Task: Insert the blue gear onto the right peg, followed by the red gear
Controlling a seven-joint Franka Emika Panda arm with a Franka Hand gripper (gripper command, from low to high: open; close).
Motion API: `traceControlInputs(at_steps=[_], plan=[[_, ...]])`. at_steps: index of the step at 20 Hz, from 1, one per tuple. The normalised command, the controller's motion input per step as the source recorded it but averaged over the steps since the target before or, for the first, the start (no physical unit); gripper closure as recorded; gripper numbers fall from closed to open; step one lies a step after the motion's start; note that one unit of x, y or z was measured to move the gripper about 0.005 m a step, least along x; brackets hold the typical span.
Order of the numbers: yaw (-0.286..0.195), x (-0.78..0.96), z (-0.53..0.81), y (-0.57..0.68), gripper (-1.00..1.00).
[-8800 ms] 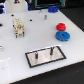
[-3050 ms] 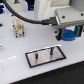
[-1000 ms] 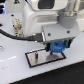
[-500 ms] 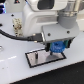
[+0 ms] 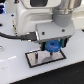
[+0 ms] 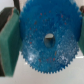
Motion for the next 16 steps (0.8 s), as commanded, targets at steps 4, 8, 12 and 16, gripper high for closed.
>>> traceControlInputs(at_steps=[4,8,12,16], plan=[[0.000,0.15,-0.22,0.01,1.00],[0.000,0.17,-0.20,0.01,1.00],[0.000,0.13,-0.19,0.01,1.00],[0.000,0.25,0.32,0.13,1.00]])
